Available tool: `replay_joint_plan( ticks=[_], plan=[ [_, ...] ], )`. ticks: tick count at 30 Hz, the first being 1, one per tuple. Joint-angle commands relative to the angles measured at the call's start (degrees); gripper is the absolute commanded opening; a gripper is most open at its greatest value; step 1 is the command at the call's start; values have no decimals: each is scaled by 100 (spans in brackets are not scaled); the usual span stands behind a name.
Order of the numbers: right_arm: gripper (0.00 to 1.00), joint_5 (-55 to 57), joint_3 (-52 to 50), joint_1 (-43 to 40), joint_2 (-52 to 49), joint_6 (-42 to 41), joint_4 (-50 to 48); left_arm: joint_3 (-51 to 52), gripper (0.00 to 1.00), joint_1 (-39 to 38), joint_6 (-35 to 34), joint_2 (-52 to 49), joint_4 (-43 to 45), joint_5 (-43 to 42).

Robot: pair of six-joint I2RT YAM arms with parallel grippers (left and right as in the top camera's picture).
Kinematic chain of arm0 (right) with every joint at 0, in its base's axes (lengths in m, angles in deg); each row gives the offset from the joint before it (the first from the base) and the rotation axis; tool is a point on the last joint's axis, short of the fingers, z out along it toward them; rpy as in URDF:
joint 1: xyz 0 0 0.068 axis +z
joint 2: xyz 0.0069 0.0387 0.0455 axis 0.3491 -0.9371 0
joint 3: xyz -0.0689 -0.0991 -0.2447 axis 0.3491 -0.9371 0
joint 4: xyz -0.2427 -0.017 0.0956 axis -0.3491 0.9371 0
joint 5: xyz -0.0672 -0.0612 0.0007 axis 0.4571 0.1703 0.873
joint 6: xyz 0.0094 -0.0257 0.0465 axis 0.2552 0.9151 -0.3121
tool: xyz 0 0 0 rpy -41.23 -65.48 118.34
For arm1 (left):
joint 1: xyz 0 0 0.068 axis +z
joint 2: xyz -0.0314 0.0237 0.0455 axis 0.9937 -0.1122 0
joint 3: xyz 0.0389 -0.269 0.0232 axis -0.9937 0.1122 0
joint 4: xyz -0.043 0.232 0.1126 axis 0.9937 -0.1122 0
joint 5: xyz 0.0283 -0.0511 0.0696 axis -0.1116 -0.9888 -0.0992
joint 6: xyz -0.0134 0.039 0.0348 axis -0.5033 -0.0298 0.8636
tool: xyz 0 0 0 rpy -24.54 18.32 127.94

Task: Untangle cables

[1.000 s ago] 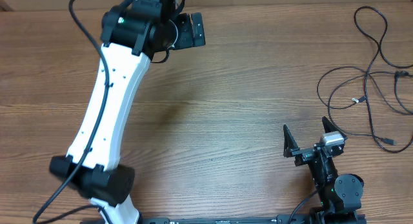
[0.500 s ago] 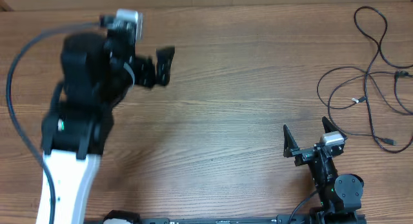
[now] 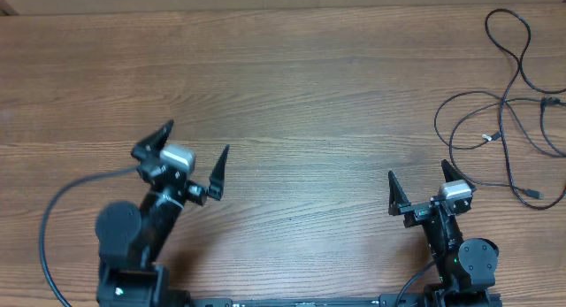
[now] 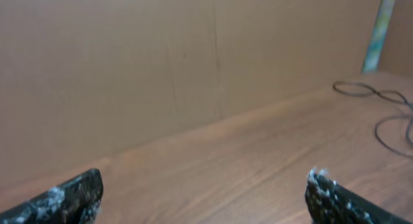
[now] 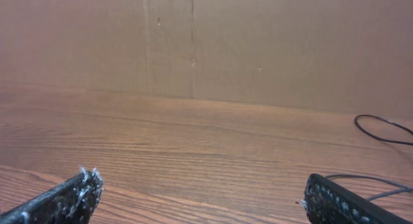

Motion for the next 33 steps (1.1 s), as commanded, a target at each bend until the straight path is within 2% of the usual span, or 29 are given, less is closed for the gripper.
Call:
replay_joint_plan(
  ticks=[1,15,18,21,33],
  plan=[
    [100,-4,-61,26,46,-37,-26,811,100,28,210,693,345,203],
    [100,-4,-61,26,46,-39,-26,2540,100,107,597,2924,358,592],
    [100,-4,-61,26,46,-37,-26,2544,100,179,621,2909,83,608],
    [100,-4,-61,26,46,-37,-26,2544,100,221,610,2909,-581,765],
    [100,-4,-61,26,46,-37,-26,2542,100,214,509,2905,-568,793]
  ],
)
